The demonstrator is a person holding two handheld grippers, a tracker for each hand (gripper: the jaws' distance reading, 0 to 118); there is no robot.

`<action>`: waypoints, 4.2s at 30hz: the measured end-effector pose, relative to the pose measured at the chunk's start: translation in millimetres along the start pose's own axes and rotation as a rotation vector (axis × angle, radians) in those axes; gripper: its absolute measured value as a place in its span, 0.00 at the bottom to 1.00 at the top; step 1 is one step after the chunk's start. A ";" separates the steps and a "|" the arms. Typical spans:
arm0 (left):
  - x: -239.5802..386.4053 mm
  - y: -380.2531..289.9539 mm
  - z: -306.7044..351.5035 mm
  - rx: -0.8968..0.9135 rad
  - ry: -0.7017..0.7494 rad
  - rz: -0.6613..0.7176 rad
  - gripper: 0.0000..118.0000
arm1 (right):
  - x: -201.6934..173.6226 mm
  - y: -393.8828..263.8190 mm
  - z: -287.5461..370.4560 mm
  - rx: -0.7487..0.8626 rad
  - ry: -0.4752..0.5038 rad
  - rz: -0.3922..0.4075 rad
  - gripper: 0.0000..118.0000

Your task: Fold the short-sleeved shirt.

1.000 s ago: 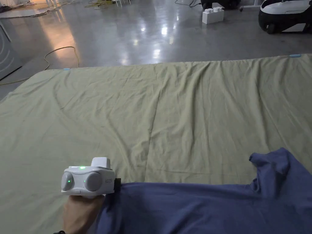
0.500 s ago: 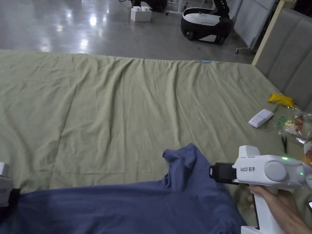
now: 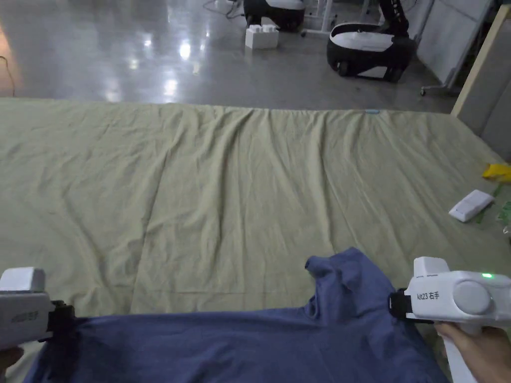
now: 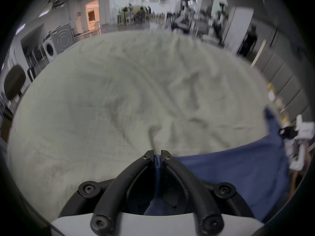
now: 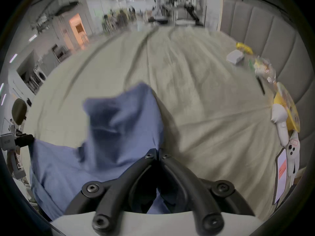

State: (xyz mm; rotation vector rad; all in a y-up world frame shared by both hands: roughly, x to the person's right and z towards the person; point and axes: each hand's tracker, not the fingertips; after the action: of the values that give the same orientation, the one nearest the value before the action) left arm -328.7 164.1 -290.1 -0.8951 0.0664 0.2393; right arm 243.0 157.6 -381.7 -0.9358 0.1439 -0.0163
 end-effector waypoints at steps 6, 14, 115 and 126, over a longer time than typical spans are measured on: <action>-16.2 -46.9 141.7 0.207 -0.108 -0.027 0.06 | -1.4 -43.5 129.8 0.188 0.102 0.019 0.01; -40.0 -171.9 197.6 0.121 -0.124 0.030 0.06 | 19.2 -171.4 211.2 0.188 0.113 -0.089 0.01; -131.6 -179.7 143.1 0.146 -0.424 0.689 0.08 | -109.1 -229.1 325.0 0.479 0.179 -0.001 0.00; -14.8 -141.6 186.0 0.197 -0.361 0.360 0.08 | -101.8 -234.4 319.1 0.476 0.231 -0.092 0.00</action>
State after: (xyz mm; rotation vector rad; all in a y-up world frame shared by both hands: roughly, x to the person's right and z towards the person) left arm -317.8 221.3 -63.2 -0.6286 -0.0842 0.7149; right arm 195.1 281.8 4.9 -0.4619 0.2960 -0.2352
